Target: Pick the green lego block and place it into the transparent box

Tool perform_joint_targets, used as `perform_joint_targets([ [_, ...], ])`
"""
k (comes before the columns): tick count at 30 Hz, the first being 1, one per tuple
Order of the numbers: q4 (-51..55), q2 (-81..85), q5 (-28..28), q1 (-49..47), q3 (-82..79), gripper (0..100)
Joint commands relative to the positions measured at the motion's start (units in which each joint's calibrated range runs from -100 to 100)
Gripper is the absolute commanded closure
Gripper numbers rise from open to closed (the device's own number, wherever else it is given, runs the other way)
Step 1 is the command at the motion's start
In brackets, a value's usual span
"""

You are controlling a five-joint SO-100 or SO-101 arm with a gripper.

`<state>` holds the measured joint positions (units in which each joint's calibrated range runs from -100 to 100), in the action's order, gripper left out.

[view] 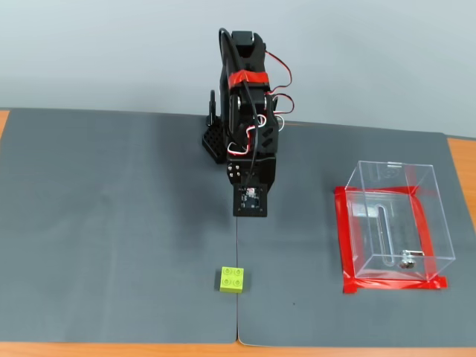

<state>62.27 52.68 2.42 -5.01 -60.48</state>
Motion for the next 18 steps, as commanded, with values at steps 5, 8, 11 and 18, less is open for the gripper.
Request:
perform_joint_targets([
  [5,-0.64,-23.72,0.37,0.57,22.72,98],
  [8,-0.64,-30.25,0.37,0.57,28.06,98],
  [11,-0.64,-35.00,0.37,0.65,31.58,98],
  [18,-0.64,-41.36,0.37,2.74,35.02,98],
])
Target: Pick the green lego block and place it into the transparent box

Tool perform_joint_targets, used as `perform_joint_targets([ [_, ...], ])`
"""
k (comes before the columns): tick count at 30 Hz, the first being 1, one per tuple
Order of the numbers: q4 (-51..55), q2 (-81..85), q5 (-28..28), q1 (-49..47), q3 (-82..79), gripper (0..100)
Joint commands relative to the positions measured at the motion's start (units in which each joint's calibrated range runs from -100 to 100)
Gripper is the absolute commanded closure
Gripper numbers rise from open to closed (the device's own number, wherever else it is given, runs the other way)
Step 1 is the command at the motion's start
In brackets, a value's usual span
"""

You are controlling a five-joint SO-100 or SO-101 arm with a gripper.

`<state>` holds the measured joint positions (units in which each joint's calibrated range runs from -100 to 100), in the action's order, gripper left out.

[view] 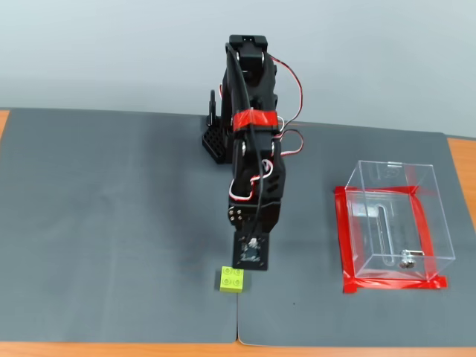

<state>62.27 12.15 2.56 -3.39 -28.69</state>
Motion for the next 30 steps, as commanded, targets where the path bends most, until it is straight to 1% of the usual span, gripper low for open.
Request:
perform_joint_targets([
  [1,-0.64,-1.34,0.17,1.34,3.32,98],
  [3,-1.42,-3.12,-0.30,1.34,3.32,98],
  [5,-1.94,-4.05,-0.35,1.34,3.32,94],
  [9,-3.94,-5.58,-0.30,1.34,3.32,79],
  [10,-5.33,-6.09,-0.30,1.34,3.32,71],
  [12,-7.06,-6.51,-0.30,1.34,3.32,65],
  [14,-8.80,-6.68,-0.35,1.34,3.41,61],
  [17,-10.71,-6.68,-0.35,1.34,3.68,61],
  [30,-11.14,-12.70,-0.35,0.74,6.76,61],
])
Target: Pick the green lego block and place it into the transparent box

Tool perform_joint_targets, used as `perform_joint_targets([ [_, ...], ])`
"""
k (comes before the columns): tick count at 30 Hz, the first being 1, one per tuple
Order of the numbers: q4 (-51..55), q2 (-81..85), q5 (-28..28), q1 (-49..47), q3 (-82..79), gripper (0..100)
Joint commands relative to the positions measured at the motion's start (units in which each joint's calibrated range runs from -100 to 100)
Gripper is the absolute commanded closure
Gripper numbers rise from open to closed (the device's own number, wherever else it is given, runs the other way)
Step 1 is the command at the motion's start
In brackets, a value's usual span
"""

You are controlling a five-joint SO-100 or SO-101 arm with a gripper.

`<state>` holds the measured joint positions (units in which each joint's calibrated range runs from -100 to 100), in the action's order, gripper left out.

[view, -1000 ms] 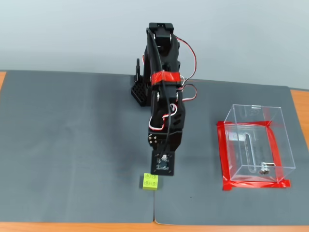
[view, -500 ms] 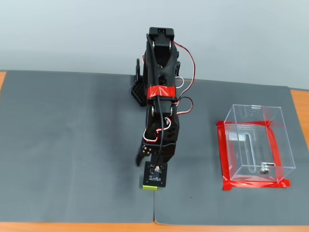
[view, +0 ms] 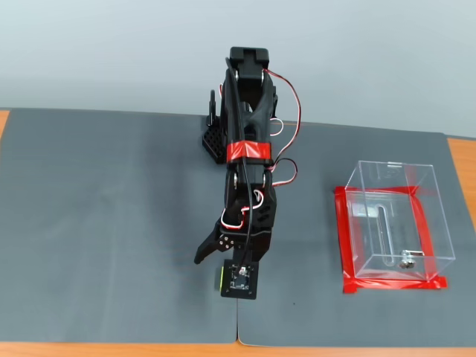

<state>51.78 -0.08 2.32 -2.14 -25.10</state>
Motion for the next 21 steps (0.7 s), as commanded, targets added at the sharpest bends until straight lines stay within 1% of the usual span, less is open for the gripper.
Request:
perform_joint_targets([
  [1,-0.65,-1.06,-0.11,-0.51,3.17,61],
  [21,-0.74,-9.28,-0.05,-2.82,7.15,61],
])
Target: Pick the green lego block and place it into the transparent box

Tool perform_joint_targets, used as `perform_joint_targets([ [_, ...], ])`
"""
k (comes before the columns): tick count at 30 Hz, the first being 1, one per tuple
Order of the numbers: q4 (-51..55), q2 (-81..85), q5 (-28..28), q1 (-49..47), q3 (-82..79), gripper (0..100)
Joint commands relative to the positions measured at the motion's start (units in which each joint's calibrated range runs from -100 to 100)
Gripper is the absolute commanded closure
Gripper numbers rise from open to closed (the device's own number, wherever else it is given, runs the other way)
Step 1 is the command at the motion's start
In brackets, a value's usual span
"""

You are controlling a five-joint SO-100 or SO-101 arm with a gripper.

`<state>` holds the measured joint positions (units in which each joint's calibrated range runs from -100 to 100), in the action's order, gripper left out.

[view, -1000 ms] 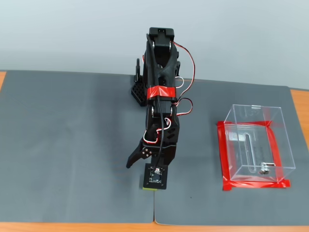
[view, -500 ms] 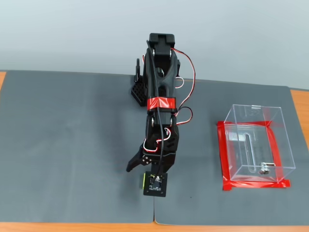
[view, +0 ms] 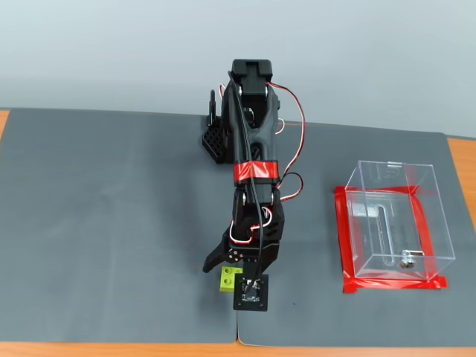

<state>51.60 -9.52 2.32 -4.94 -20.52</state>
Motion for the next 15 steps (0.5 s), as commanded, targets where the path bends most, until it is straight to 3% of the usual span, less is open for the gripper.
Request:
perform_joint_targets([
  [1,-0.56,-0.19,-0.05,-0.02,2.57,61],
  [15,-3.34,-3.07,-0.05,0.20,2.29,61],
])
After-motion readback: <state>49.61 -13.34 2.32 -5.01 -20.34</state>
